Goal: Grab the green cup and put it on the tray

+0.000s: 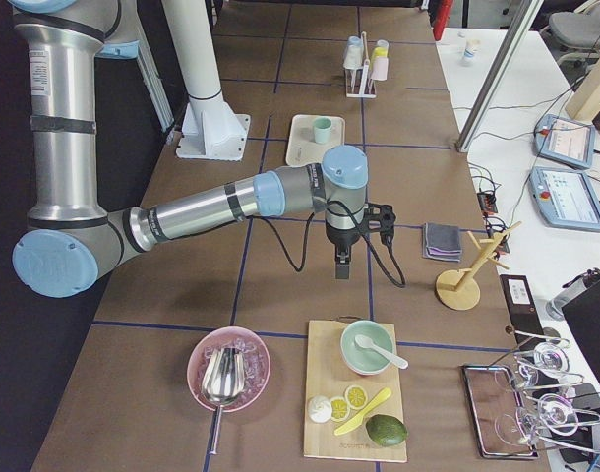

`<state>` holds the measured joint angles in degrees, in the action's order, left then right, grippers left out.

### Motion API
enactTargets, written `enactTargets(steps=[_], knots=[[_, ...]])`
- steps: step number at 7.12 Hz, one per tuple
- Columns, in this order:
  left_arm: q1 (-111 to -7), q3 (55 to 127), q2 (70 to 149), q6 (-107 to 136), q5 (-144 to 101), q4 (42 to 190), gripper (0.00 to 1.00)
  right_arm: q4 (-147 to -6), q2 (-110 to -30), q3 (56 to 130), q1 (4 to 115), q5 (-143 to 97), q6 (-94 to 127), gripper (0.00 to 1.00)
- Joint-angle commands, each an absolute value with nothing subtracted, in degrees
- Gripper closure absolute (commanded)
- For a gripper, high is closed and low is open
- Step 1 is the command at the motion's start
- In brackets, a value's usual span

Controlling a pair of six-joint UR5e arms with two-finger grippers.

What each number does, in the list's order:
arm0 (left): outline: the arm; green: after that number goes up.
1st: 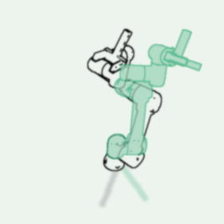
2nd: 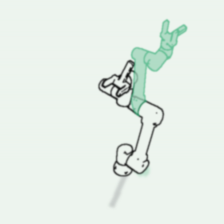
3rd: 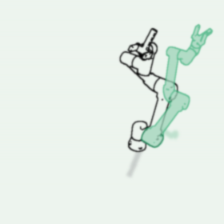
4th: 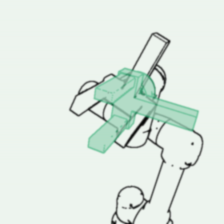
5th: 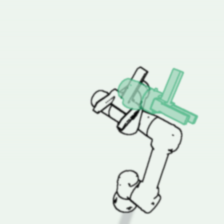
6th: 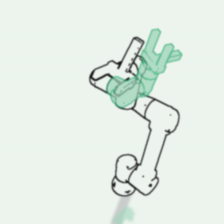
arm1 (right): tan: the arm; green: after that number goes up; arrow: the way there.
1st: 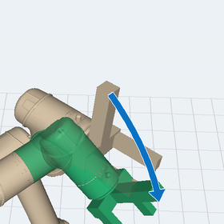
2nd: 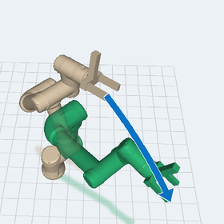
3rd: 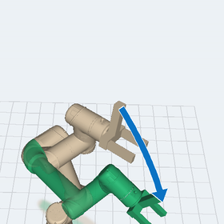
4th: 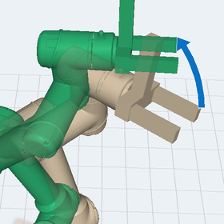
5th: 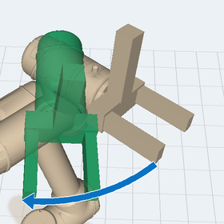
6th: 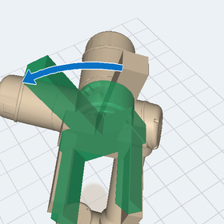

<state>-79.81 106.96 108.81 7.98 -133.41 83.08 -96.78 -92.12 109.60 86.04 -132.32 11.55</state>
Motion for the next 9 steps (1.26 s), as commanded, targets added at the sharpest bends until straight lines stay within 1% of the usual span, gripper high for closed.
enactTargets(steps=[1,2,3,4,5,7,9], knots=[[-88.3,98.8,106.7,-7.8,-134.3,72.7,0.0,-96.7,-92.3,104.7,88.8,-132.6,4.3,0.0],[-89.4,96.7,102.8,-8.0,-134.3,72.8,0.0,-96.5,-92.2,101.3,90.8,-134.5,0.1,0.0],[-89.4,96.3,97.6,-8.2,-134.6,74.0,0.0,-96.4,-91.7,97.8,93.2,-137.4,-4.3,0.0],[-89.4,96.2,93.4,-8.1,-134.5,77.8,0.0,-96.2,-91.5,97.6,93.8,-137.6,-4.8,0.0],[-89.4,96.1,90.8,-7.7,-134.5,80.5,0.0,-96.2,-91.1,98.0,94.1,-136.9,-4.4,0.0],[-89.3,93.6,88.8,-8.2,-134.7,81.1,0.0,-96.2,-90.5,98.3,94.0,-135.2,-3.8,0.0],[-89.3,91.7,89.1,-8.3,-134.9,81.1,0.0,-96.2,-90.4,97.8,94.0,-135.3,-2.6,0.0]])
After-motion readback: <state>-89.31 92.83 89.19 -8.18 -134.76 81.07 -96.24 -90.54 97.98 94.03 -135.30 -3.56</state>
